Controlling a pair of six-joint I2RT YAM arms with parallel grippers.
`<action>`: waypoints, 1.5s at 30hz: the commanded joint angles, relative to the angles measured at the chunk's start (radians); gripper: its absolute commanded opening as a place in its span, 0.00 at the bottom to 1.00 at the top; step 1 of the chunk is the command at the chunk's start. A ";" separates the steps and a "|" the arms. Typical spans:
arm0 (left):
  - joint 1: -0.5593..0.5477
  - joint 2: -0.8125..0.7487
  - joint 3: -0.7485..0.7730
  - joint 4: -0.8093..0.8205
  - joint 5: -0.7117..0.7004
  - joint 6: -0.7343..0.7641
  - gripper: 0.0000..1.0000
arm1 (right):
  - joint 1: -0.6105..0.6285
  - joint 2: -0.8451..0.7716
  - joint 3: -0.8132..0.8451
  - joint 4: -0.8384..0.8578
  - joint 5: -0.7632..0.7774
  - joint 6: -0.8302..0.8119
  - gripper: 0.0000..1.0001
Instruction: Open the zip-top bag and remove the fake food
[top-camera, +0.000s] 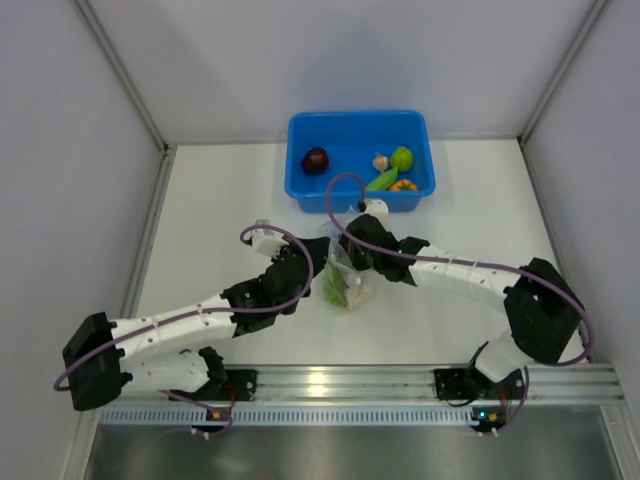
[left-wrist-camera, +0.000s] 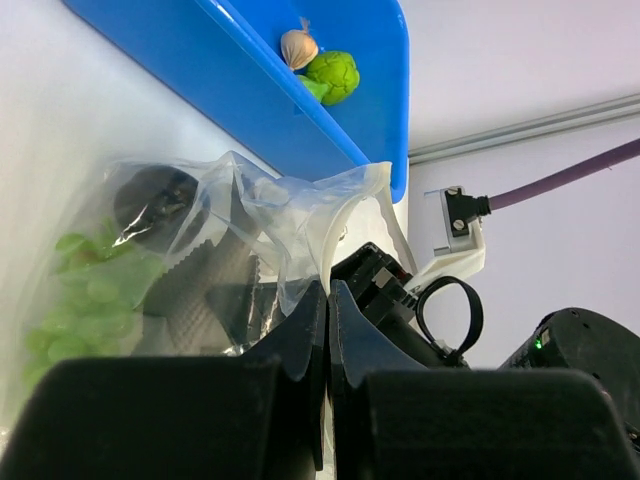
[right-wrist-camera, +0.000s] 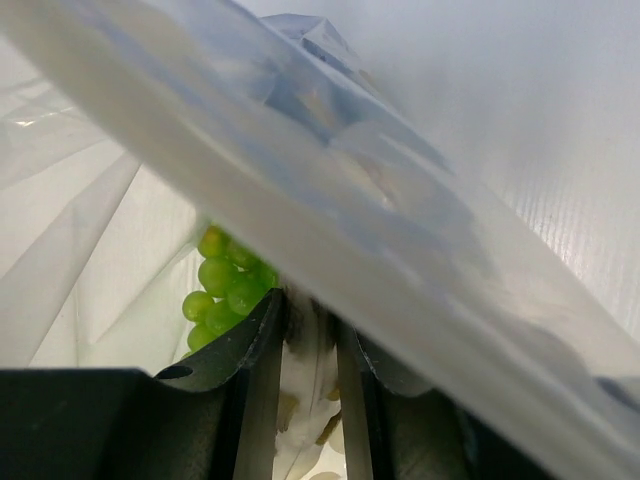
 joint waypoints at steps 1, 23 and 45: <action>-0.002 -0.006 -0.014 0.050 -0.025 -0.019 0.00 | 0.018 -0.043 -0.001 0.062 0.026 -0.025 0.00; -0.002 0.009 -0.022 0.050 -0.054 -0.012 0.00 | 0.025 -0.278 -0.173 0.297 -0.106 -0.200 0.00; -0.001 0.037 0.015 0.047 -0.042 0.077 0.00 | 0.056 -0.494 -0.264 0.414 -0.182 -0.412 0.00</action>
